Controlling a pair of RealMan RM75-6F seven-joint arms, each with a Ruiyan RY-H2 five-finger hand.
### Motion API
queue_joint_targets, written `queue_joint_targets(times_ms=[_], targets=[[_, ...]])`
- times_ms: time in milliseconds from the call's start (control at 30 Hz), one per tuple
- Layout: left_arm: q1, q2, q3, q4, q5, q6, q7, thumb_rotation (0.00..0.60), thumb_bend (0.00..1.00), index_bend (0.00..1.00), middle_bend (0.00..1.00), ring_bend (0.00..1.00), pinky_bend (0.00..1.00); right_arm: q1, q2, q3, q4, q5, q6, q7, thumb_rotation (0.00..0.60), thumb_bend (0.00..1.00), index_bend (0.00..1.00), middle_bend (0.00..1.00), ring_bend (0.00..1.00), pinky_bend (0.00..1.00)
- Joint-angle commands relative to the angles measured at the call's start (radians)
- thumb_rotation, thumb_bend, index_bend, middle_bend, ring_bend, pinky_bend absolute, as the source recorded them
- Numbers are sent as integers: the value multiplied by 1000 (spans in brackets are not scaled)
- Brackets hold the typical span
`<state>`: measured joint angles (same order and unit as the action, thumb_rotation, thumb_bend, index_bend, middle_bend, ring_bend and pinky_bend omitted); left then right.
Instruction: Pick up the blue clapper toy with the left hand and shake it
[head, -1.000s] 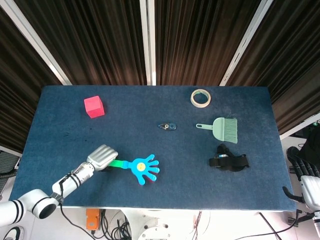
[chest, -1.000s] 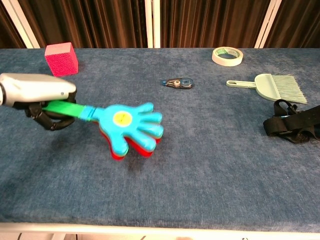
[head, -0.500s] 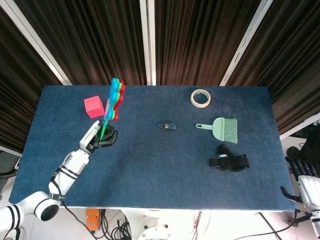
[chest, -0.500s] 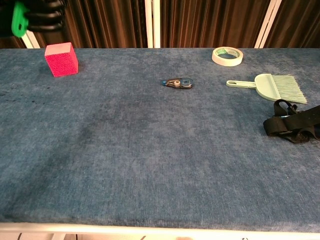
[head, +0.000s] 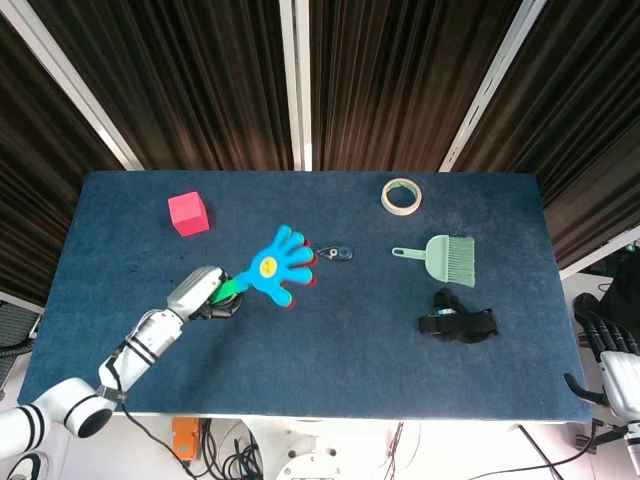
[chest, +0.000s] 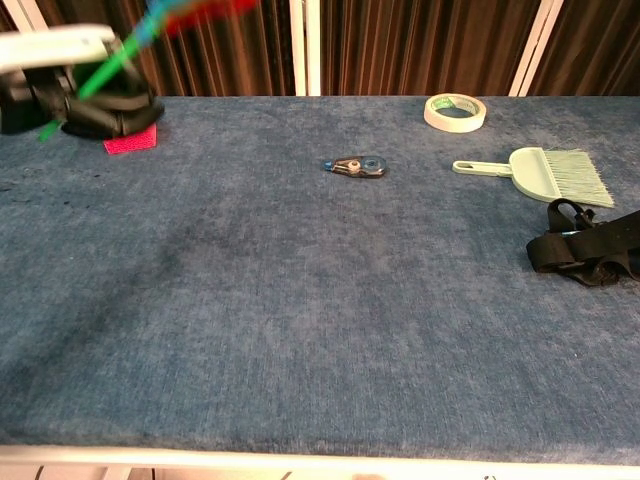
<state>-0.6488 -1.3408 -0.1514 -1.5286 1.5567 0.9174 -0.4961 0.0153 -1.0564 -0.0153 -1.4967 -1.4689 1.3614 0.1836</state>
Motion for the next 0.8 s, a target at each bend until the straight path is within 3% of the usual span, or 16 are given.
queue_joint_targets(times_ms=[33,267,467,633,800], targets=[[-48,-42,103,140,3,-178,679,600,659,1000,1000,1000,1000,0,0,1,5,3,-4,5,600,213,0,33,0,0],[-57,-35,91,85,-63,-176,670,600,659,1000,1000,1000,1000,4,-4,-1,4,-2,-7,4,600,212,0,33,0,0],[-72,-30,34,-8,-179,-210,504,600,660,1000,1000,1000,1000,5,-3,0,-4,-3,-6,-5,600,213,0,33,0,0],[-64,-53,-10,-40,-183,-143,364,600,631,1000,1000,1000,1000,4,-3,-1,1,2,-10,-1,600,213,0,32,0,0],[-53,-129,-23,24,-129,-20,336,600,528,1000,1000,1000,1000,5,-4,-1,8,2,-15,5,600,214,0,33,0,0]])
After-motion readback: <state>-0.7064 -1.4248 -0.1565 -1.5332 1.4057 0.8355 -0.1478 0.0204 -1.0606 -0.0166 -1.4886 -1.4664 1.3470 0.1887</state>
